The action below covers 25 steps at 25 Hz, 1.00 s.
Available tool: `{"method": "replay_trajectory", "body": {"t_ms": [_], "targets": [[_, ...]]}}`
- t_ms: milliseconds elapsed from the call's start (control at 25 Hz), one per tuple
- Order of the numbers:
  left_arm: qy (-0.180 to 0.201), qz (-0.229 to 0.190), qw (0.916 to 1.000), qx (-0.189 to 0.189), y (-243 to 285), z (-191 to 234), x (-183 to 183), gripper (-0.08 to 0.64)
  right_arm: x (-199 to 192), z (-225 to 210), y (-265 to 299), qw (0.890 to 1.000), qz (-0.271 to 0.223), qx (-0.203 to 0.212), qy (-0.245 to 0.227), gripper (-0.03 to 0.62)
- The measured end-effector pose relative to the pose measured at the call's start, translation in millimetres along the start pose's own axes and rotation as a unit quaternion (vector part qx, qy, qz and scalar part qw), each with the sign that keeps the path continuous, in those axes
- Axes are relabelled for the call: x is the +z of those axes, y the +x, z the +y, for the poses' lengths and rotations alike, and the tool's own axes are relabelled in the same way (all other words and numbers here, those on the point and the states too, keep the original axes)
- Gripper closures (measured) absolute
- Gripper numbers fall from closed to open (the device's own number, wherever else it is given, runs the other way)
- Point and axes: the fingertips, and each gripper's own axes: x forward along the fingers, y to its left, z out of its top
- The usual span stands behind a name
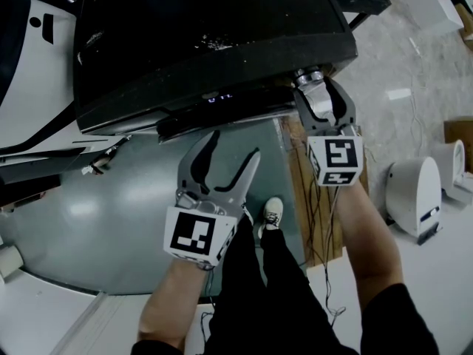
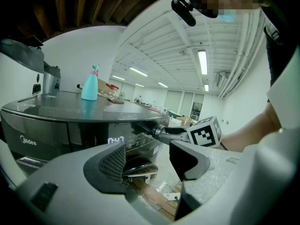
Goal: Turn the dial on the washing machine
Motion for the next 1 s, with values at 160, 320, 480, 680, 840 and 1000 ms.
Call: {"method": "replay_trajectory", "body": {"t_ms": [160, 320, 480, 680, 840, 1000], "targets": [[0.001, 0.000, 1.0000, -0.001, 1.7, 0.2, -0.1, 0.287, -4.7, -6.2, -0.7, 0.989, -0.016, 0.031, 0.143, 0.327], [0.000, -0.001, 1.0000, -0.003, 3.3, -1.3, 0.3, 0.287, -7.2, -8.6, -2.1, 0.984, -0.022, 0.034, 0.176, 0.318], [-0.002, 0.001, 1.0000, -0.002, 3.4, 0.1, -0.9, 0.287, -6.3, -7.7, -2.3, 0.986, -0.023, 0.034, 0.162, 0.301], [-0.001, 0.001, 1.0000, -0.001, 4.2, 1.6, -1.2, 0.287, -4.6, -6.4, -2.4, 0.990, -0.022, 0.034, 0.135, 0.295], [0.000, 0.000, 1.0000, -0.001, 4.4, 1.9, -0.5, 0.287, -3.0, -4.3, -3.1, 0.993, -0.021, 0.035, 0.110, 0.295], [0.000, -0.001, 1.0000, -0.003, 4.6, 0.6, -0.3, 0.287, -2.2, -1.3, -2.5, 0.997, -0.020, 0.034, 0.064, 0.293]]}}
